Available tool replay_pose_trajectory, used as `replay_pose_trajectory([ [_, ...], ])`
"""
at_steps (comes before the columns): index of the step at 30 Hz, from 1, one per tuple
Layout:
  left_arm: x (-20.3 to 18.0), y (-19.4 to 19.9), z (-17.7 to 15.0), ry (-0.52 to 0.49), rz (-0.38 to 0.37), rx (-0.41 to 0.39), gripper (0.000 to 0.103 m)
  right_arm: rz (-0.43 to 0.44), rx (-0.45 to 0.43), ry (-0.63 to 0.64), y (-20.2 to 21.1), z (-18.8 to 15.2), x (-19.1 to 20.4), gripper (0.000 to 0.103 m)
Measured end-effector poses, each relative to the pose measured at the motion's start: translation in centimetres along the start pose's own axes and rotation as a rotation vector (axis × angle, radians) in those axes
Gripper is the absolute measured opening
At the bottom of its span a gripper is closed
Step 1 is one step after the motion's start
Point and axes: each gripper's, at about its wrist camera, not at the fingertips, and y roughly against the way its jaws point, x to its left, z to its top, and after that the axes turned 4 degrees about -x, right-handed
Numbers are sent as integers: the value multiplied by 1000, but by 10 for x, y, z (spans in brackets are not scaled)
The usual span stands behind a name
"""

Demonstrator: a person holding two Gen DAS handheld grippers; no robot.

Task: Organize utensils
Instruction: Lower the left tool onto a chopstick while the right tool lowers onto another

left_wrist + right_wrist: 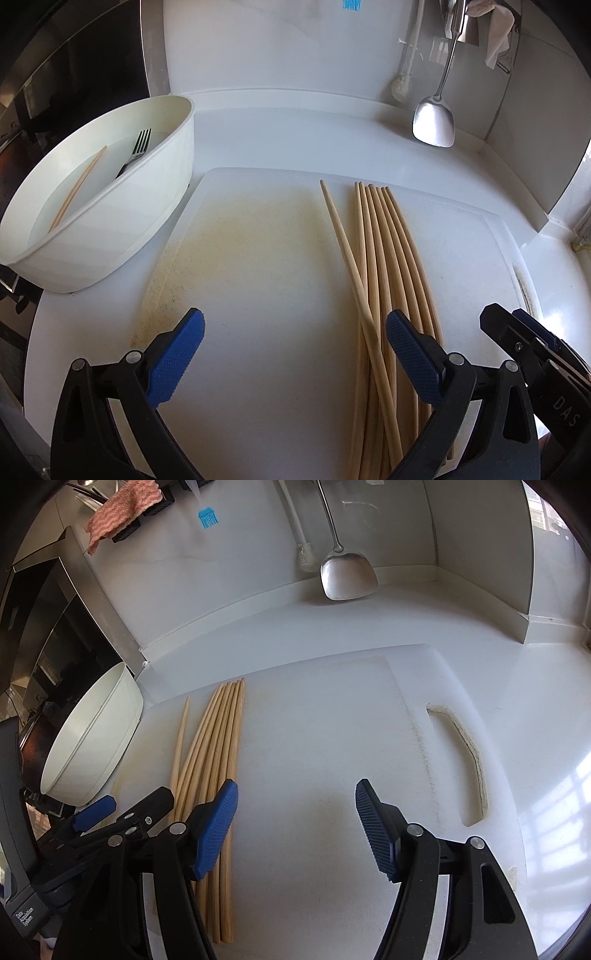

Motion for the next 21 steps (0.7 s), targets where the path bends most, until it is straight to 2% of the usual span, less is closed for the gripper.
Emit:
replay_pose_trajectory([
  [10,14,-3,-2,12,55,6,97,-13,10,56,-9,2,12,63],
  [21,27,-9,-4,36,70,18,97,-58,29,137,-21,3,28,63],
])
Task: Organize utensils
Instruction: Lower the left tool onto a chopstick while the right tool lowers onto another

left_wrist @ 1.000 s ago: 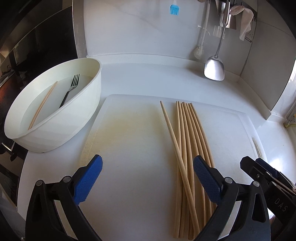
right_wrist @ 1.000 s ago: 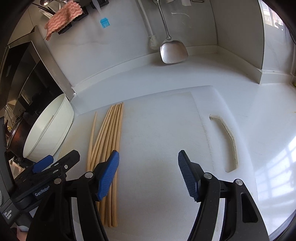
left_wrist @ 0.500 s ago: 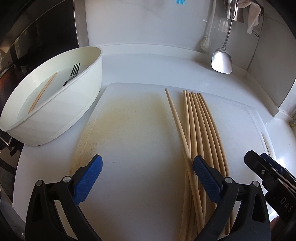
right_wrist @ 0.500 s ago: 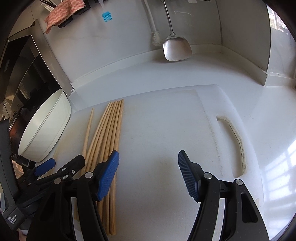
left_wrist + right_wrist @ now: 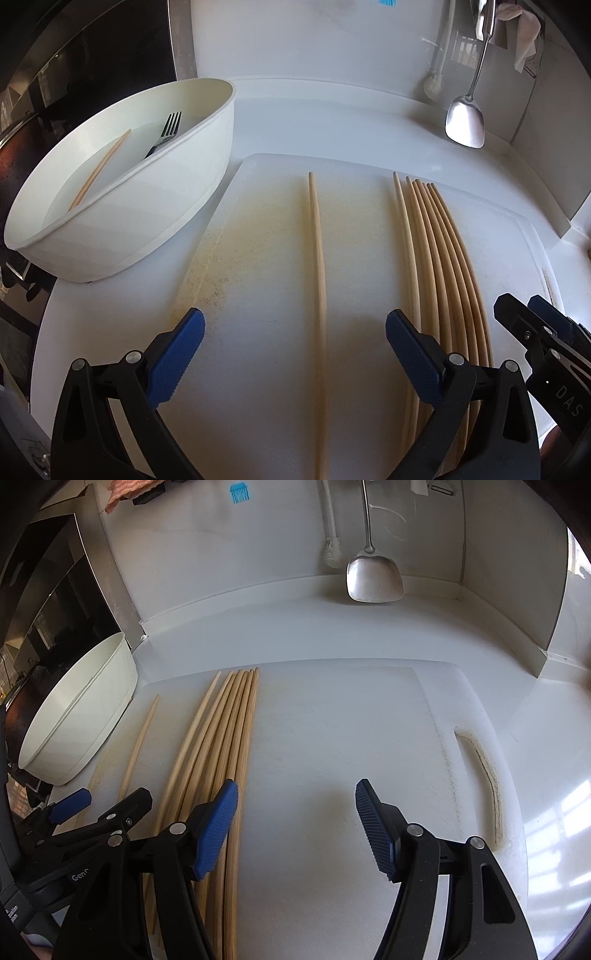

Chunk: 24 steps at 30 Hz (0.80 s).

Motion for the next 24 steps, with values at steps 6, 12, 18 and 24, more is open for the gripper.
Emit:
replay_pose_trajectory([
  [6,4,-1,0,0,6,-6,97,-28,10,41,-5,1,7,63],
  [12,5,-2,2,-11,10,-11,97,-57,9,99,-6,2,14,63],
  [18,5,-4,5,-14,9,-10,97,-86,8,144,-9,3,20,63],
  [24,3,-6,8,-15,13,-12,98,-111,15,200,-16,6,24,63],
])
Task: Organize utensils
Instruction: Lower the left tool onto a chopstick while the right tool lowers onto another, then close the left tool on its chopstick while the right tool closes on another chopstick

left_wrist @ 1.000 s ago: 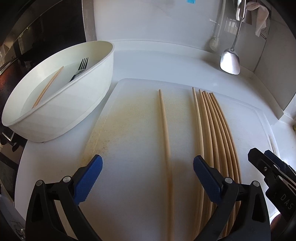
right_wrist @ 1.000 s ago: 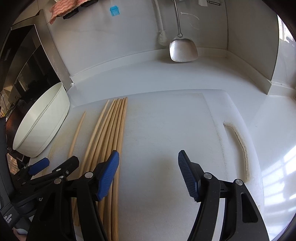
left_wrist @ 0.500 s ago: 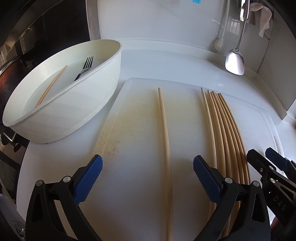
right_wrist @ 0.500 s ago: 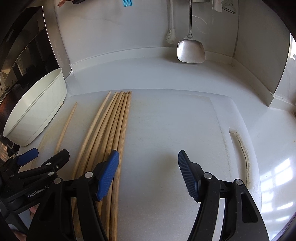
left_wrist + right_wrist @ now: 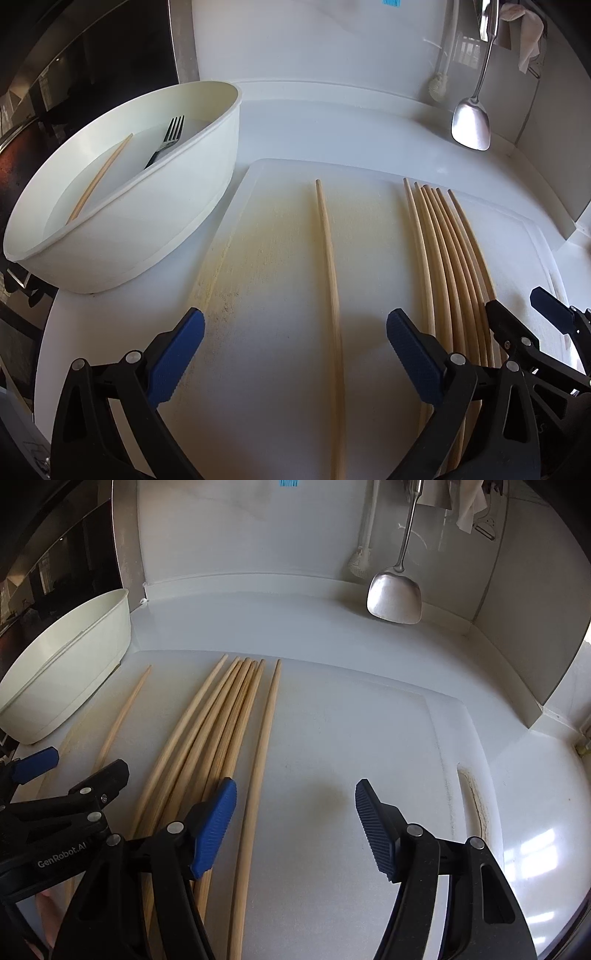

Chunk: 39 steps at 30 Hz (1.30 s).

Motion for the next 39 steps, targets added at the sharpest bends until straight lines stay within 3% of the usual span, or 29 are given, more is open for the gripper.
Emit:
replay_pose_trajectory([
  [4,-1,2,-2,-11,-8,-5,97,-1,-7,-27,1,-5,-9,61],
  [7,-3,6,-5,-18,-19,-15,88,21,-8,-56,3,-8,-13,49],
  [11,-13,13,-8,-50,-48,-24,64,27,-23,-29,5,-9,-5,34],
  [18,-19,18,-8,-60,-72,-28,26,18,-47,-11,7,-12,2,27],
  [21,-21,20,-9,-65,-83,-31,9,27,-46,-8,8,-11,3,17],
  [23,-21,20,-9,-61,-89,-29,7,23,-50,-4,8,-12,4,6],
  [39,-21,34,-8,-55,-92,3,7,63,-68,-88,33,-18,-12,6],
])
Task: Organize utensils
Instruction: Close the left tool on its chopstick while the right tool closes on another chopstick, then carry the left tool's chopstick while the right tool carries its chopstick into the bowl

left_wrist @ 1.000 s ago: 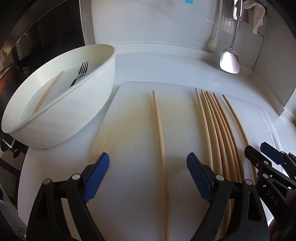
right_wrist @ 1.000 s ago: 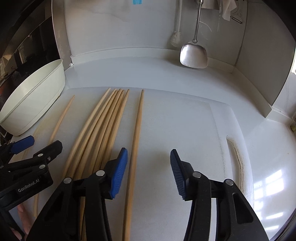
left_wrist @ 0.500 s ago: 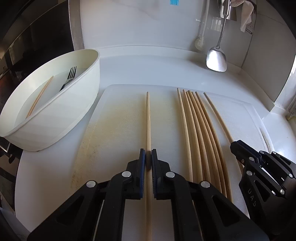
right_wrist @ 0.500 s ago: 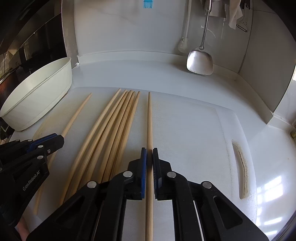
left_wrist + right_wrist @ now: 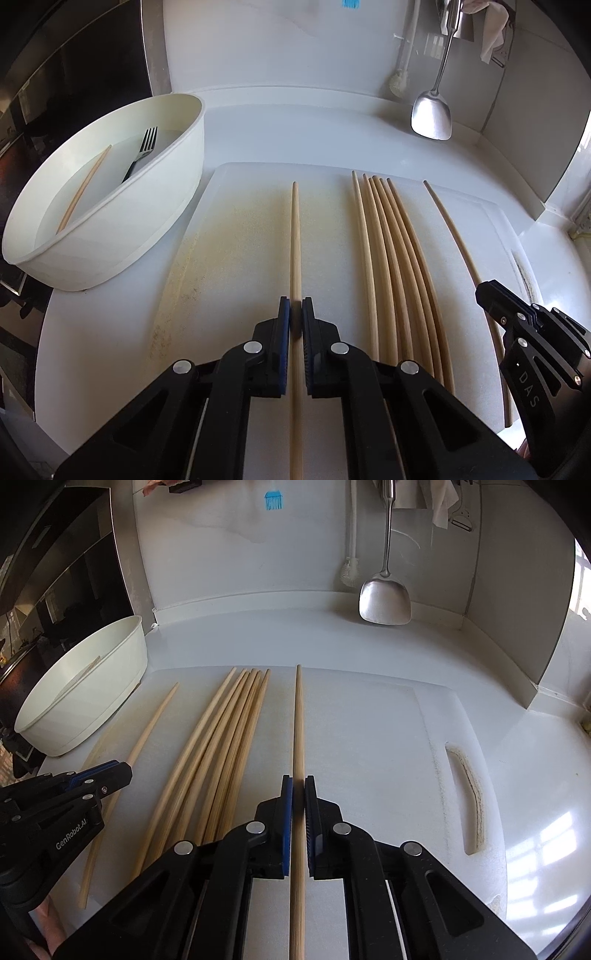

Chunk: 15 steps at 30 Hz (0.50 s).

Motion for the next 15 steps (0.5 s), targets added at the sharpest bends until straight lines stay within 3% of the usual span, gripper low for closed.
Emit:
replay_pose_trajectory([
  [5,-2,24,9,0,-10,-10,7,10,-16,-4,21,11,-1,6],
  [15,15,97,36,40,39,-70,7,63,-72,45,78,53,10,6],
])
